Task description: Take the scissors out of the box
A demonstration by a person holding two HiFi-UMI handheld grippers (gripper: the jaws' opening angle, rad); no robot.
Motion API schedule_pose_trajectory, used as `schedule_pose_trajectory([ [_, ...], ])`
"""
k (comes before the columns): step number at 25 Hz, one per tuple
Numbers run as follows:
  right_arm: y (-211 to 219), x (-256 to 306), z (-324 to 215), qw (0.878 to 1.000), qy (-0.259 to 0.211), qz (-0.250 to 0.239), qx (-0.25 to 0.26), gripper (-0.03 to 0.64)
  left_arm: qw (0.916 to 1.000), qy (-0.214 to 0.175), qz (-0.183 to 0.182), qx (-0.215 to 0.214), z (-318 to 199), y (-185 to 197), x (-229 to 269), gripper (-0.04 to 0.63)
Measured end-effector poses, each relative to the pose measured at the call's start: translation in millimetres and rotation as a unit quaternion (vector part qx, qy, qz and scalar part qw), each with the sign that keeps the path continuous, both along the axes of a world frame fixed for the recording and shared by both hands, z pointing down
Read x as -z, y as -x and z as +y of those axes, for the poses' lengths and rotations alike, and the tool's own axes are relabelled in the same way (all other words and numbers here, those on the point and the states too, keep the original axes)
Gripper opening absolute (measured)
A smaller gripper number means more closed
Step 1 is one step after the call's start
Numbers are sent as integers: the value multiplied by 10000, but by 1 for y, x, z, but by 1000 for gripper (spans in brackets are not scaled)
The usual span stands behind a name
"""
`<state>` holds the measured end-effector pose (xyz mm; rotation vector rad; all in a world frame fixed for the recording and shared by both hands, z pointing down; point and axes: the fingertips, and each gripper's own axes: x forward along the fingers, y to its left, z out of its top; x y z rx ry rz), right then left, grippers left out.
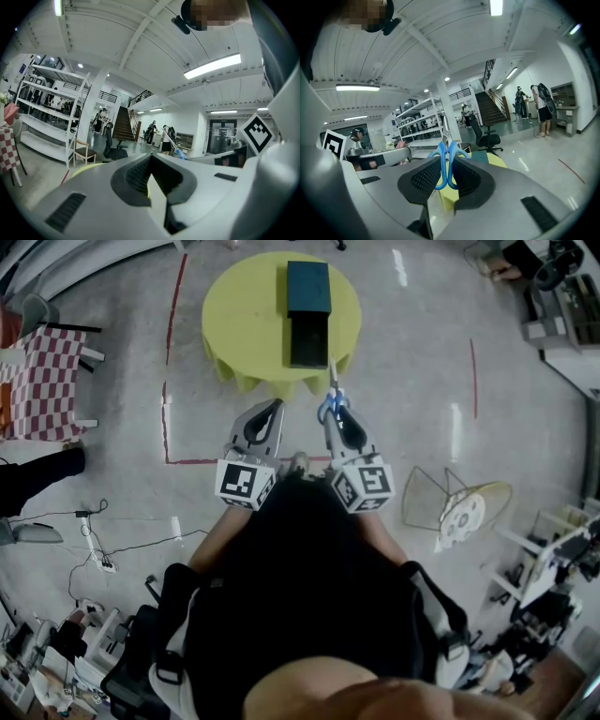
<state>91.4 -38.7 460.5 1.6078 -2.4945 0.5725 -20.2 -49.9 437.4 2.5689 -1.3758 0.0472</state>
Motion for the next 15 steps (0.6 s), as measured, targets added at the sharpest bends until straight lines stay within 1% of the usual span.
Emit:
schedule_pose_trajectory([
  [2,2,1,-1,10000,-20,15,9,81,10000,1,-40,-7,0,3,-1,-3],
  [4,6,1,-1,10000,-35,20,31,81,10000,43,0,24,0,6,-1,-3],
  [7,8,-1,0,10000,-34,25,24,81,10000,-14,-44,5,1,8,-2,-3],
  [10,11,-1,-1,10000,-64,18,57,81,10000,-8,-4,28,0,10,-1,-3],
  [15,14,-1,0,10000,-56,14,33,81,9999,-71,-85,-32,0,12,-2,-3],
])
